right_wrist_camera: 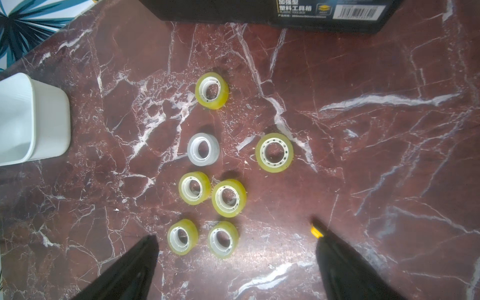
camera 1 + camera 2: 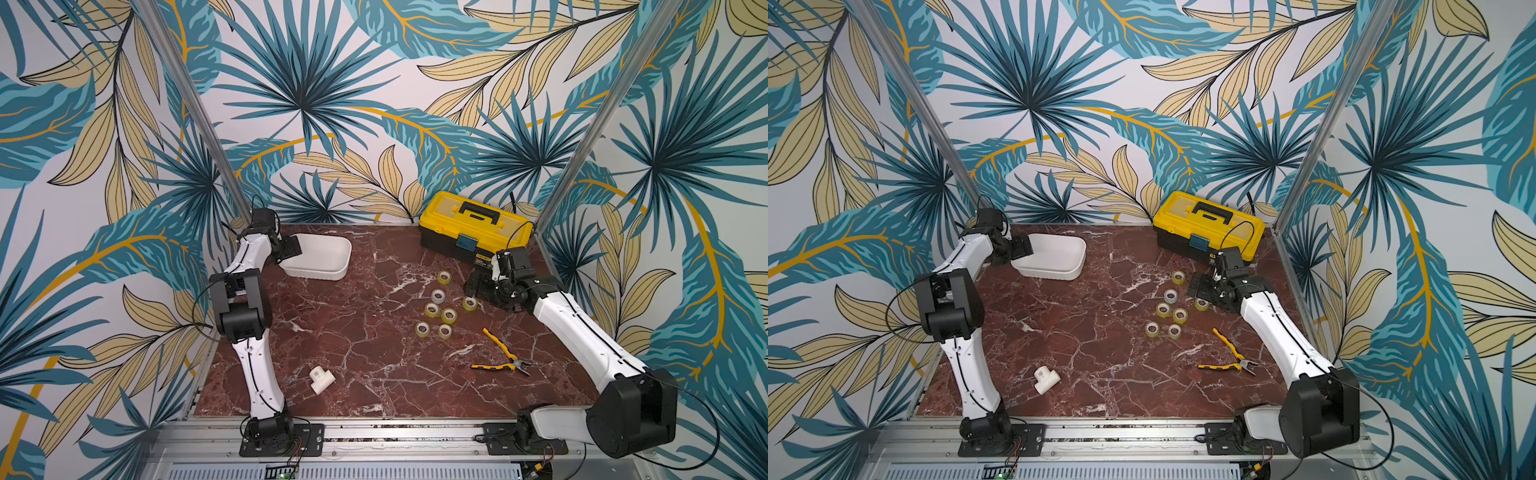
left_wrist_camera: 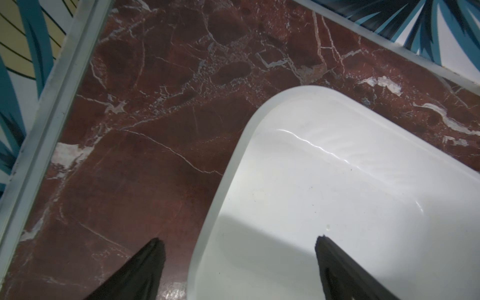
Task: Put the transparent tape into the storage box
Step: Pick up the storage box at the center of the board.
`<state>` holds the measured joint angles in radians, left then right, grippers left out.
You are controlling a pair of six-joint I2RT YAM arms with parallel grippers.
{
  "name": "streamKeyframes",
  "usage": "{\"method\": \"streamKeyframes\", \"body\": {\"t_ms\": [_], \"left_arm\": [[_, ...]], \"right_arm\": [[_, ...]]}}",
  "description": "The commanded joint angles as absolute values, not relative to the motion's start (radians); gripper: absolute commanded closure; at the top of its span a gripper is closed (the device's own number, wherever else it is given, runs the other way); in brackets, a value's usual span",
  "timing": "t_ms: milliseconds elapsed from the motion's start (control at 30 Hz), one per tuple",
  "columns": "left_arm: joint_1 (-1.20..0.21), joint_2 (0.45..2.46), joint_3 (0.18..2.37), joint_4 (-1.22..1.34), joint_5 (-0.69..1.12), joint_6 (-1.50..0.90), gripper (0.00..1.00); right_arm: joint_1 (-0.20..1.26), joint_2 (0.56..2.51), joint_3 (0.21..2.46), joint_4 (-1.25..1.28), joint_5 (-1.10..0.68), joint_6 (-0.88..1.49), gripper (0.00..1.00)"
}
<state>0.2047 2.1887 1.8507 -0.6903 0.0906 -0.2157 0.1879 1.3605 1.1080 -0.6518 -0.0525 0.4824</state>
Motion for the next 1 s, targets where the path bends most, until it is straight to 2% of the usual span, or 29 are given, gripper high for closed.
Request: {"method": "streamKeyframes", "body": {"t_ms": [0, 67, 200, 300, 500, 633, 967], "left_arm": [[0.219, 2.210, 1.896, -0.712, 0.084, -0.216, 0.11], [0.224, 2.222, 1.887, -0.714, 0.080, -0.233, 0.22], [0.225, 2.234, 1.866, -0.725, 0.091, -0.258, 0.62], [0.225, 2.226, 1.821, -0.709, 0.109, -0.288, 1.00], [0.149, 2.005, 1.636, -0.621, 0.068, -0.365, 1.00], [0.036, 1.806, 1.522, -0.616, 0.023, -0.448, 1.00], [-0.234, 1.321, 0.994, -0.506, -0.062, -0.801, 1.00]], "right_arm": [[0.206, 1.402, 1.146, -0.674, -0.042, 0.481, 0.00], [0.214, 1.423, 1.166, -0.674, -0.043, 0.481, 0.01], [0.230, 1.455, 1.216, -0.673, -0.044, 0.483, 0.01], [0.239, 1.466, 1.249, -0.673, -0.043, 0.476, 0.05], [0.253, 1.465, 1.284, -0.677, -0.051, 0.468, 0.14], [0.267, 1.465, 1.282, -0.678, -0.045, 0.470, 0.14], [0.306, 1.389, 1.190, -0.680, -0.049, 0.488, 0.13]]}}
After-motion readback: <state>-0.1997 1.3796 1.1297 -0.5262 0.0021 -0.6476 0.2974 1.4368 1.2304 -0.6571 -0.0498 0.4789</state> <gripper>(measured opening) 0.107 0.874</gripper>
